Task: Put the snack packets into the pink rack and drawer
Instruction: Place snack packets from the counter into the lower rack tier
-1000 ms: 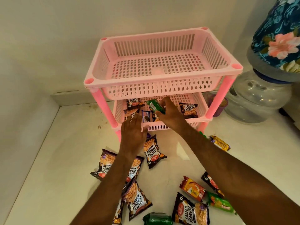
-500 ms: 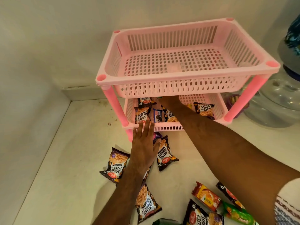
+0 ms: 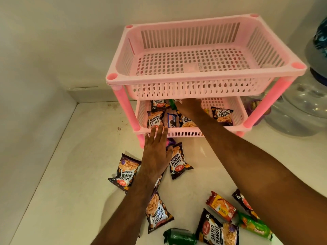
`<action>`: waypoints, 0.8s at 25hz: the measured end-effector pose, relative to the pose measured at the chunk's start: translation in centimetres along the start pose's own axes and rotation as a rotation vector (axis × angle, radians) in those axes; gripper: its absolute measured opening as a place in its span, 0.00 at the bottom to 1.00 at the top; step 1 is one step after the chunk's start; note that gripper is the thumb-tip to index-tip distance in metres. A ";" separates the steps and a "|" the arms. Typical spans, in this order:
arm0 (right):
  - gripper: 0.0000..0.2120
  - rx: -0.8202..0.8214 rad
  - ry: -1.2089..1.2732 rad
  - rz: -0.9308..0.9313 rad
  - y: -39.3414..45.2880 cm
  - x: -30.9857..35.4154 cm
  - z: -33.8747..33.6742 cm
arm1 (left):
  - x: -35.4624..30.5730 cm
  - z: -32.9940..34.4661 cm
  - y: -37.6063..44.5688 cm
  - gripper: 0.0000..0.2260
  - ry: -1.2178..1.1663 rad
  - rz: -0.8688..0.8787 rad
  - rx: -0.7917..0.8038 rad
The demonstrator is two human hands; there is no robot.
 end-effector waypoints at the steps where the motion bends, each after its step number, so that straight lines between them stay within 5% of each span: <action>1: 0.15 -0.072 0.077 0.002 -1.1 -0.4 -0.4 | -0.1 0.0 0.0 0.34 -0.008 -0.001 0.002; 4: 0.06 -0.279 0.192 -0.044 -5.4 -2.6 -0.9 | -0.2 0.0 -0.2 0.35 -0.009 -0.005 0.013; 9: 0.09 -0.402 0.325 -0.082 -12.7 -7.3 -1.7 | -0.8 0.2 -0.1 0.34 0.021 0.003 -0.013; 14: 0.06 -0.311 0.211 0.193 -17.6 -14.2 -0.8 | -2.4 1.1 -2.3 0.26 -0.089 -0.033 -0.228; 17: 0.03 -0.198 0.027 0.279 -19.4 -17.9 0.6 | -3.0 3.7 -4.0 0.23 -0.276 -0.167 -0.190; 20: 0.20 -0.004 -0.182 0.296 -20.1 -19.7 2.1 | -3.1 6.0 -4.2 0.27 -0.345 -0.299 -0.052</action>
Point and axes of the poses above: each hand's wrist, its own y-axis towards the middle knuckle, its own z-axis out of the palm, x = y × z, the point moved 3 cm from there along y, towards the middle knuckle, and after that the axes turned 11 degrees about -y, right-handed, at the moved point
